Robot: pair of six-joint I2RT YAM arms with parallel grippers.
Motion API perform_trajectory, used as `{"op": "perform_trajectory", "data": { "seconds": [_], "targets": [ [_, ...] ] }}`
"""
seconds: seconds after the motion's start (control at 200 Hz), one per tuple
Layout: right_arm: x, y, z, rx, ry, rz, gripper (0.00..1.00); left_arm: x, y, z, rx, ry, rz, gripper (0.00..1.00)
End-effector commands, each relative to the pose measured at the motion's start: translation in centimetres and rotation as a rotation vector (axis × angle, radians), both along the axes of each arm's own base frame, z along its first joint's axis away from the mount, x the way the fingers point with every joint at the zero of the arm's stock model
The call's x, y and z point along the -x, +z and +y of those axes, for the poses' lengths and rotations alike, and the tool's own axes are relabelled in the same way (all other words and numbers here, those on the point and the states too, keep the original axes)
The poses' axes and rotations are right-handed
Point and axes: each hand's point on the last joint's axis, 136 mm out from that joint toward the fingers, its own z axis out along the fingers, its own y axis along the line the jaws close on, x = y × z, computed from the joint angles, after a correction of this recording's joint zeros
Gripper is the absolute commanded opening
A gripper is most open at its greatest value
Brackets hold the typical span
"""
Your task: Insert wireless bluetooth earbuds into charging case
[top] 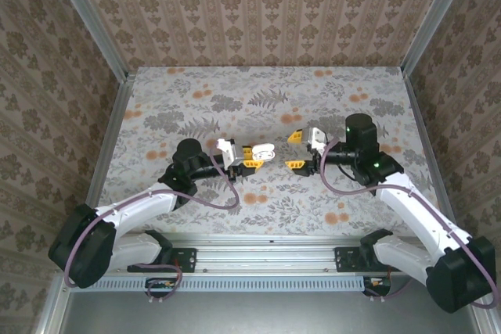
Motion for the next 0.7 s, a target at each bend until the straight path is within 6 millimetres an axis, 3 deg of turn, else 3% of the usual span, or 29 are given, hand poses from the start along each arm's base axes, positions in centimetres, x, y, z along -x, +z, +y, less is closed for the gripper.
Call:
{"op": "perform_trajectory", "data": {
  "seconds": [0.0, 0.695],
  "targets": [
    [-0.3, 0.1, 0.3, 0.009, 0.011, 0.051, 0.66, 0.7, 2.4, -0.4, 0.053, -0.047, -0.044, 0.00],
    [-0.2, -0.4, 4.9, 0.028, 0.233, 0.061, 0.67, 0.6, 2.4, -0.6, 0.062, -0.051, -0.032, 0.00]
  ]
}}
